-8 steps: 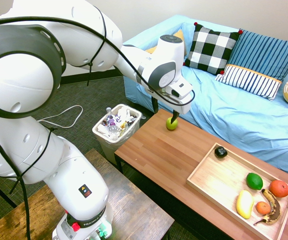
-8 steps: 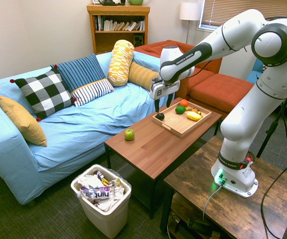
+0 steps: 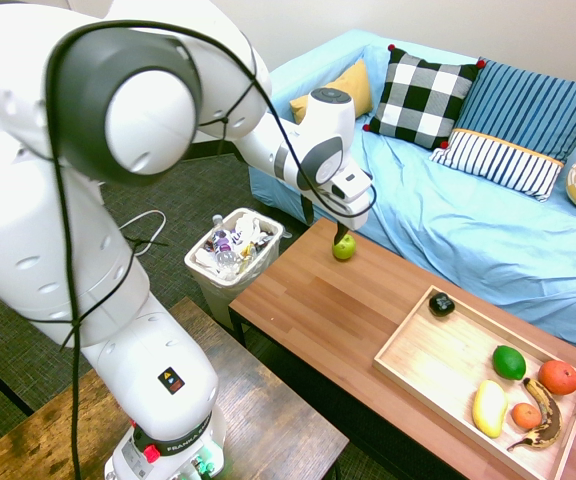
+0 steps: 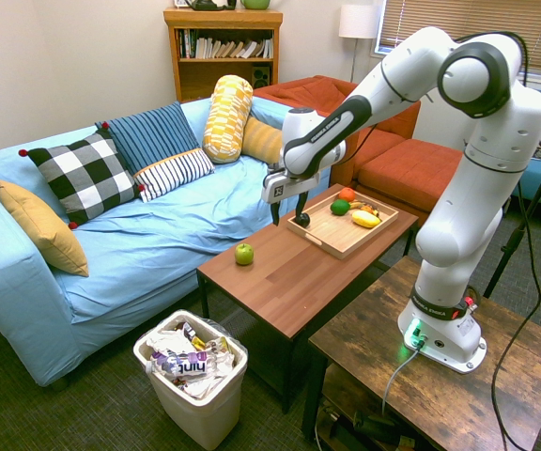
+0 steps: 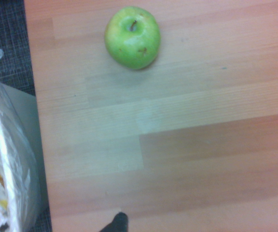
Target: Put the apple in the tray
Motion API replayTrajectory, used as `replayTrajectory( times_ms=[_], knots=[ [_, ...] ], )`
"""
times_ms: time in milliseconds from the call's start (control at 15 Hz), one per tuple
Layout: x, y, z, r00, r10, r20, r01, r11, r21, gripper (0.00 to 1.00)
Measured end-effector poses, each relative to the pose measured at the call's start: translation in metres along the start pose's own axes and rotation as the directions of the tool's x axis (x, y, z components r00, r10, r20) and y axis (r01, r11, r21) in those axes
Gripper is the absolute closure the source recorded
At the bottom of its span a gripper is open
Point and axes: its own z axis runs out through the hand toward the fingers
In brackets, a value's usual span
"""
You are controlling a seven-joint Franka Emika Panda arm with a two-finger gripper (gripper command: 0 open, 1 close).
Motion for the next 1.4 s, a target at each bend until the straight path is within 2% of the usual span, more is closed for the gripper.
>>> replayTrajectory(
  times_ms=[600,1000,1400],
  knots=[
    [0.046,-0.109,0.107,1.000,0.010,-0.020,-0.011,0.997,-0.070,0.00],
    [0.070,-0.139,0.154,0.999,0.039,0.003,-0.039,0.993,-0.110,0.00],
    [0.068,-0.144,0.197,0.998,0.045,0.037,-0.039,0.989,-0.146,0.00]
  ],
)
